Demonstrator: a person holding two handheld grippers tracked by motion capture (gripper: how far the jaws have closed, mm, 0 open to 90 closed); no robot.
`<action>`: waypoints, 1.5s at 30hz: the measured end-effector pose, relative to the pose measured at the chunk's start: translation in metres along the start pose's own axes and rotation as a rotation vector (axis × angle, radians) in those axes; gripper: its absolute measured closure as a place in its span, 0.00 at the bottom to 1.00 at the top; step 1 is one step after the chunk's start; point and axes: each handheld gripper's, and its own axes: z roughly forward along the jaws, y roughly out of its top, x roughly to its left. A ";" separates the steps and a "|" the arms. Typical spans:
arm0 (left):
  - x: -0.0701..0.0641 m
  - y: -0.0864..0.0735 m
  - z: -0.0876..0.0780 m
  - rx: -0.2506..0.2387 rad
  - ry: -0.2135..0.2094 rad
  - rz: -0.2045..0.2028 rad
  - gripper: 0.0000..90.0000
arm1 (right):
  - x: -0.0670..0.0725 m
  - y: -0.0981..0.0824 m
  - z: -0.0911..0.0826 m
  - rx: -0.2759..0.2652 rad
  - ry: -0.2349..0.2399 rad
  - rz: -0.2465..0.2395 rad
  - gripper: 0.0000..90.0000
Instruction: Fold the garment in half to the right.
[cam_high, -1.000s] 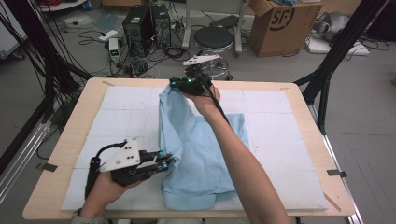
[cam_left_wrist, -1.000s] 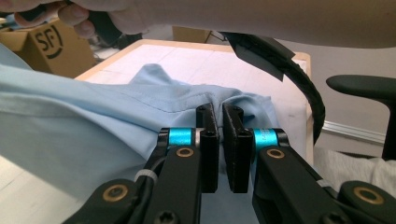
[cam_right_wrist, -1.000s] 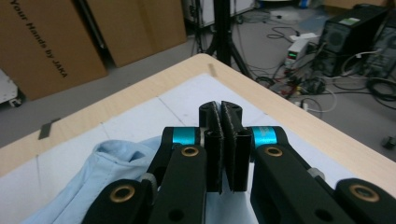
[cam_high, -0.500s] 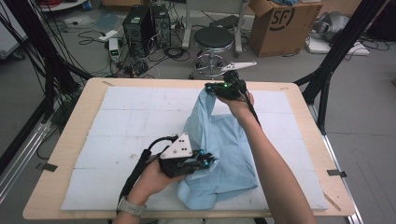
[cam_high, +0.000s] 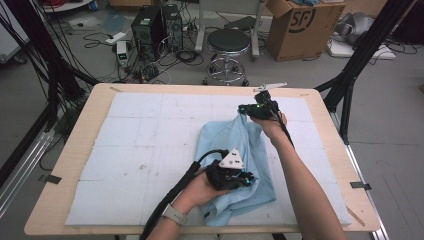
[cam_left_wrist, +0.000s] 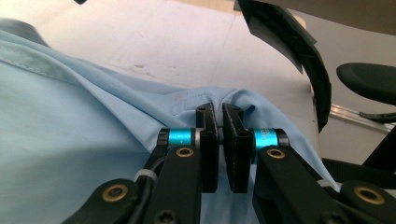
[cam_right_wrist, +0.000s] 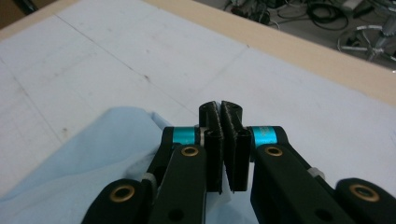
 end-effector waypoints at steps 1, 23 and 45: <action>-0.001 0.000 0.006 0.009 -0.002 -0.004 0.95 | -0.003 -0.004 0.001 0.007 -0.006 0.009 0.97; 0.007 -0.001 -0.002 -0.127 0.103 -0.011 0.33 | -0.021 -0.022 -0.020 -0.062 -0.044 0.087 0.56; 0.051 -0.093 -0.162 -0.476 0.480 -0.103 0.02 | 0.035 -0.037 -0.008 0.036 -0.077 -0.066 0.99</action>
